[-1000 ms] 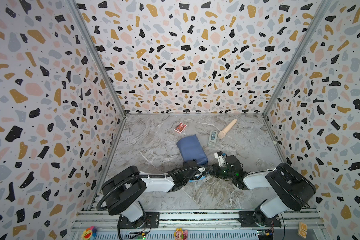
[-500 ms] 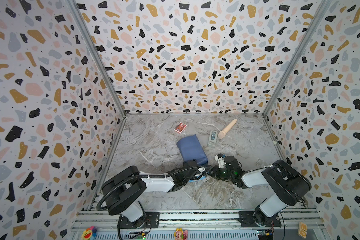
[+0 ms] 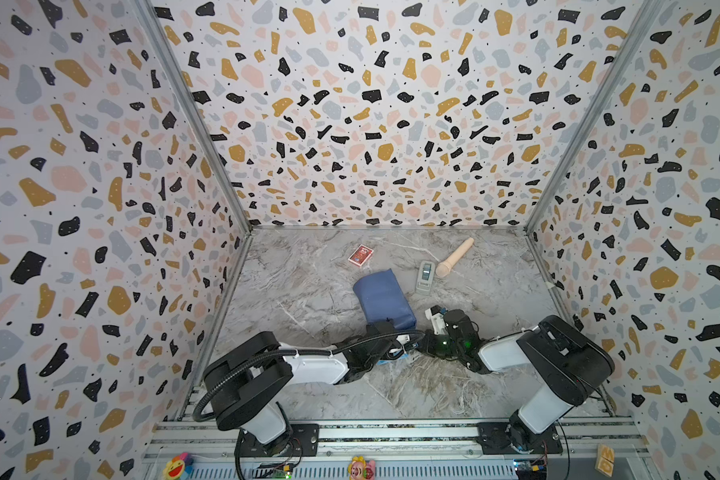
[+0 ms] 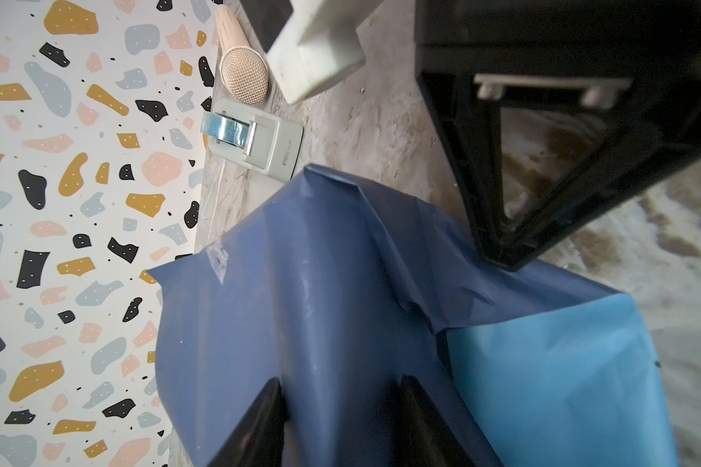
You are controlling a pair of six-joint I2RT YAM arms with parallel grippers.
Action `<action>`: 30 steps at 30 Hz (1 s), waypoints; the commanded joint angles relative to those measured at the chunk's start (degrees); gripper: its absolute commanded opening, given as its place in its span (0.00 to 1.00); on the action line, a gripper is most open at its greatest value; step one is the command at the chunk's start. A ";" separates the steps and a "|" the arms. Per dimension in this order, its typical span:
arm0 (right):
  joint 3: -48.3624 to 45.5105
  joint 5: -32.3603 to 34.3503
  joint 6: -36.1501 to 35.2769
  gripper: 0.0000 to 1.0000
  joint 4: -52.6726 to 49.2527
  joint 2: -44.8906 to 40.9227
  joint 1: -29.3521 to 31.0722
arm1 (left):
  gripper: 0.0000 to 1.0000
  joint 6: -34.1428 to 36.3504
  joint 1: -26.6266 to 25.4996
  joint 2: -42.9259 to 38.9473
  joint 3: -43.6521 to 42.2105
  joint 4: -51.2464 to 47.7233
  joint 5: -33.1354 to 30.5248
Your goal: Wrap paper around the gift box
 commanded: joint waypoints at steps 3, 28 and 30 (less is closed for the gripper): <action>1.96 0.20 -1.08 0.08 -0.02 1.32 0.66 | 0.45 -1.14 0.24 1.24 -0.08 -5.51 1.84; 2.56 1.28 -2.22 0.07 0.27 0.75 -0.52 | 0.45 -1.14 0.24 1.15 0.00 -5.73 2.01; 2.74 2.97 -1.46 0.06 0.97 1.79 -0.16 | 0.45 -1.14 0.24 1.28 0.01 -5.78 1.94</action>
